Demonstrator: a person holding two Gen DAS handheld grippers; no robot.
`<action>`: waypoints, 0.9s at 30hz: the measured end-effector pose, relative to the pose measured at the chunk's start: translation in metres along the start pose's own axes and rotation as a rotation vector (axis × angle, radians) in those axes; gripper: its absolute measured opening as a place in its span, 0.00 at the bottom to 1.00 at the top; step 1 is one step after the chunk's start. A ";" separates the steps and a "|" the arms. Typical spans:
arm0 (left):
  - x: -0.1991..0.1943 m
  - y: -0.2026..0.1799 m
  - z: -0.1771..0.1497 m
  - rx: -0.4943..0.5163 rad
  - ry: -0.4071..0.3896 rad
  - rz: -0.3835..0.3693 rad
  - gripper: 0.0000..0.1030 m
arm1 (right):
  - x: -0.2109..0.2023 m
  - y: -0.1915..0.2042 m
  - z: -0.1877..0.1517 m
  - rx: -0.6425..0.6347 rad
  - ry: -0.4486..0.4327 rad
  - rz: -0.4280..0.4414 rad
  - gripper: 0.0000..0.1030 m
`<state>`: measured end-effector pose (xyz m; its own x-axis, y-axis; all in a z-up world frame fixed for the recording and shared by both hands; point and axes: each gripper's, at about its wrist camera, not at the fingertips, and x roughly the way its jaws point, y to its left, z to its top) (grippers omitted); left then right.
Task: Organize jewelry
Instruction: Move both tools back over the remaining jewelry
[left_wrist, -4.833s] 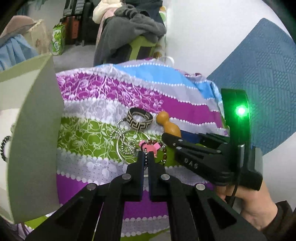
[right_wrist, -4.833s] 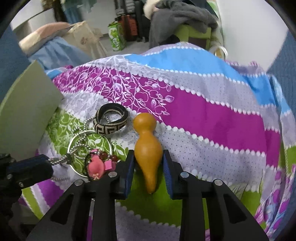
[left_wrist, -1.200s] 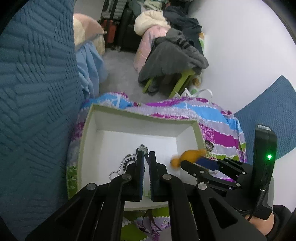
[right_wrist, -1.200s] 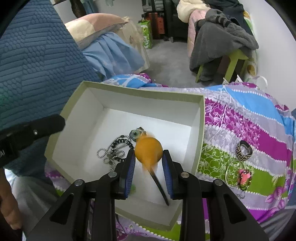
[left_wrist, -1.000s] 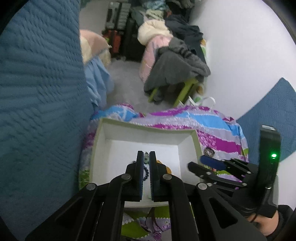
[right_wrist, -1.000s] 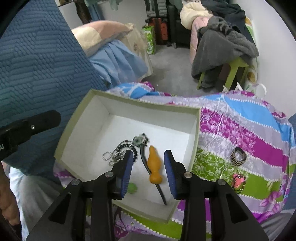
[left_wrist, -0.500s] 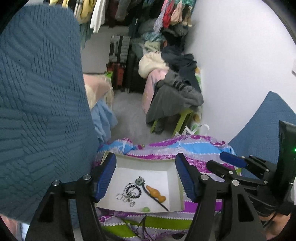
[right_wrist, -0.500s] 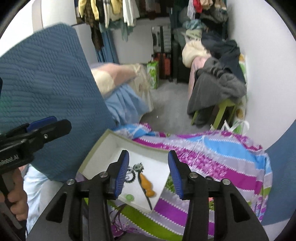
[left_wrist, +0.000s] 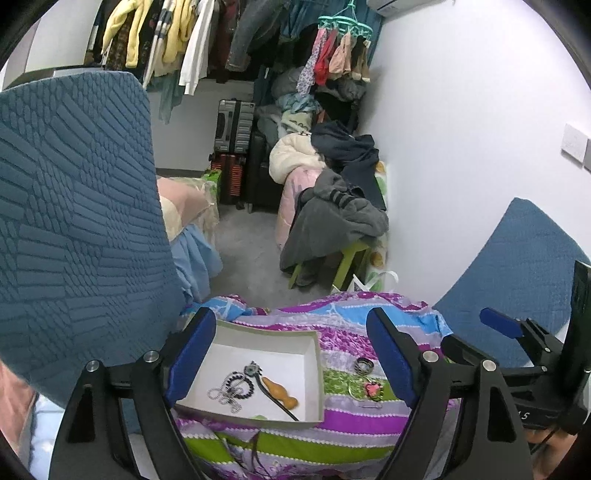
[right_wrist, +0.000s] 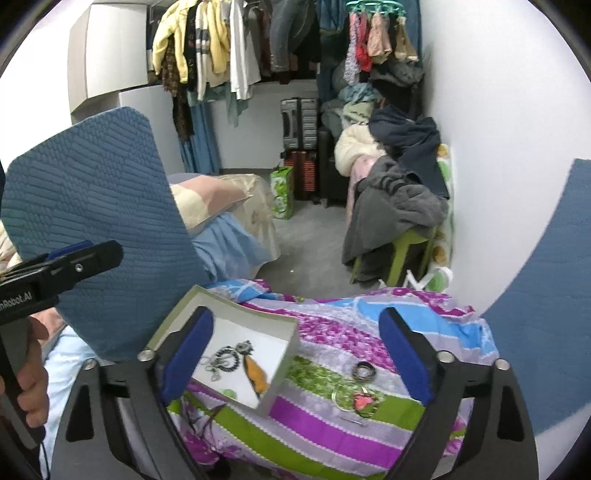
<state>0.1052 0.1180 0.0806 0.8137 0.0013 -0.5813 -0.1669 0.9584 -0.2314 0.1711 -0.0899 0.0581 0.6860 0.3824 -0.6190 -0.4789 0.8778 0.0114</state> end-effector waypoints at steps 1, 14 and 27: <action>0.001 -0.004 -0.003 0.000 0.013 -0.003 0.82 | -0.002 -0.003 -0.002 0.003 -0.003 -0.002 0.91; 0.013 -0.053 -0.044 0.058 0.055 -0.010 0.99 | -0.022 -0.042 -0.047 0.011 -0.010 -0.041 0.92; 0.061 -0.079 -0.105 0.068 0.047 -0.079 0.99 | 0.001 -0.088 -0.115 0.057 0.016 -0.066 0.92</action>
<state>0.1098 0.0128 -0.0189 0.7957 -0.0864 -0.5995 -0.0643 0.9722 -0.2253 0.1513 -0.1993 -0.0338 0.7060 0.3185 -0.6326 -0.4002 0.9163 0.0148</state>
